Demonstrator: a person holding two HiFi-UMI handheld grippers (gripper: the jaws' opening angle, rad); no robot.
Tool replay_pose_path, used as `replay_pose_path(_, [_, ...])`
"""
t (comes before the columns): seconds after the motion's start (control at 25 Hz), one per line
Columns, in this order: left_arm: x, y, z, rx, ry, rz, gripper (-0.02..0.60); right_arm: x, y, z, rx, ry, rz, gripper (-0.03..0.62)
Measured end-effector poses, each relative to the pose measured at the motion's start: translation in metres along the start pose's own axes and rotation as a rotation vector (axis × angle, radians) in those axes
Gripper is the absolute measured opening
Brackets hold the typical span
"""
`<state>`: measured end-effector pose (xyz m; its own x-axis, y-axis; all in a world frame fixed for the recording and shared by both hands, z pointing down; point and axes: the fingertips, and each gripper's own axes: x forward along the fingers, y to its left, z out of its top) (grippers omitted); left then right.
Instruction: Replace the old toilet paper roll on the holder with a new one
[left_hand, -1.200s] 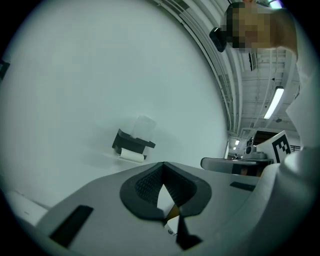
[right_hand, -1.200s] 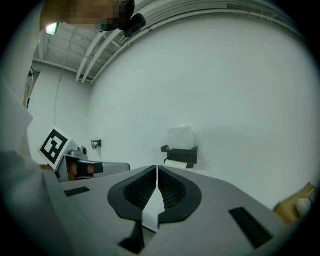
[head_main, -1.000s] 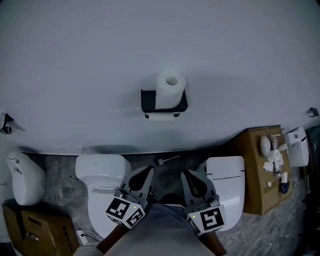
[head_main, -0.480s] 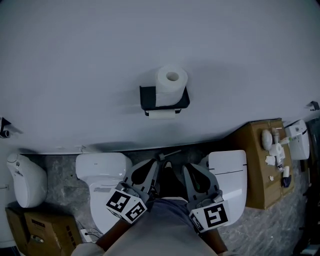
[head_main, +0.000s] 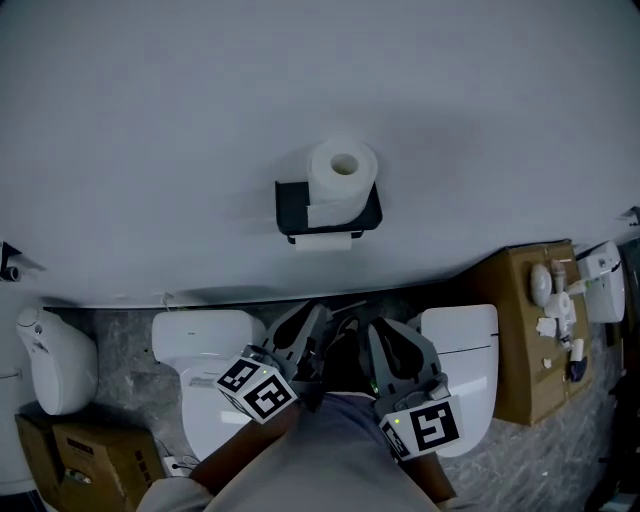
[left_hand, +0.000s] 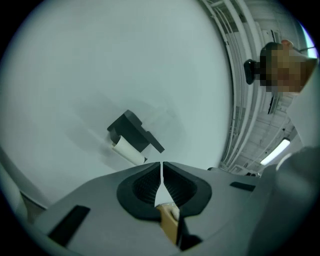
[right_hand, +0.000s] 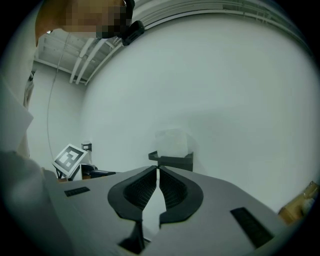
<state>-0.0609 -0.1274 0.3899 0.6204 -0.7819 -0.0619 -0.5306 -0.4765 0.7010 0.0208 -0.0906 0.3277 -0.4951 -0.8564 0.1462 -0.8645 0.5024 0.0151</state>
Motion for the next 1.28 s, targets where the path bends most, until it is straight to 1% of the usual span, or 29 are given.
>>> replay_pose_path(0.12, [0.014, 0.010, -0.002, -0.120, -0.038, 0.020, 0.005, 0.009, -0.010, 0.002, -0.004, -0.006, 0.009, 0.018])
replay_pose_path(0.24, [0.026, 0.024, 0.000, -0.232, -0.102, 0.032, 0.005, 0.018, -0.019, 0.004, -0.013, -0.003, 0.023, 0.018])
replay_pose_path(0.32, [0.034, 0.035, 0.001, -0.298, -0.144, 0.043, 0.005, 0.023, -0.025, 0.005, -0.017, -0.001, 0.031, 0.018])
replay_pose_path(0.44, [0.046, 0.050, -0.002, -0.391, -0.183, 0.046, 0.008, 0.028, -0.031, 0.005, -0.017, 0.005, 0.035, 0.018])
replay_pose_path(0.56, [0.062, 0.049, 0.001, -0.500, -0.243, -0.016, 0.089, 0.031, -0.035, 0.000, -0.010, 0.018, 0.038, 0.018])
replay_pose_path(0.6, [0.066, 0.050, 0.002, -0.519, -0.257, -0.021, 0.105, 0.032, -0.036, -0.001, -0.008, 0.022, 0.040, 0.018])
replay_pose_path(0.88, [0.080, 0.066, 0.005, -0.608, -0.331, -0.011, 0.129, 0.033, -0.039, -0.007, 0.004, 0.040, 0.040, 0.018])
replay_pose_path(0.96, [0.084, 0.067, 0.007, -0.625, -0.352, -0.019, 0.166, 0.032, -0.040, -0.008, 0.006, 0.044, 0.037, 0.018])
replay_pose_path(1.0, [0.086, 0.068, 0.009, -0.632, -0.361, -0.023, 0.196, 0.032, -0.040, -0.009, 0.007, 0.046, 0.035, 0.018])
replay_pose_path(1.08, [0.092, 0.072, 0.009, -0.655, -0.377, -0.021, 0.286, 0.031, -0.042, -0.010, 0.010, 0.050, 0.031, 0.018])
replay_pose_path(1.12, [0.094, 0.076, 0.009, -0.667, -0.384, -0.014, 0.319, 0.031, -0.042, -0.011, 0.011, 0.052, 0.030, 0.018])
replay_pose_path(1.28, [0.101, 0.088, 0.011, -0.683, -0.409, 0.016, 0.327, 0.031, -0.042, -0.012, 0.013, 0.055, 0.031, 0.018])
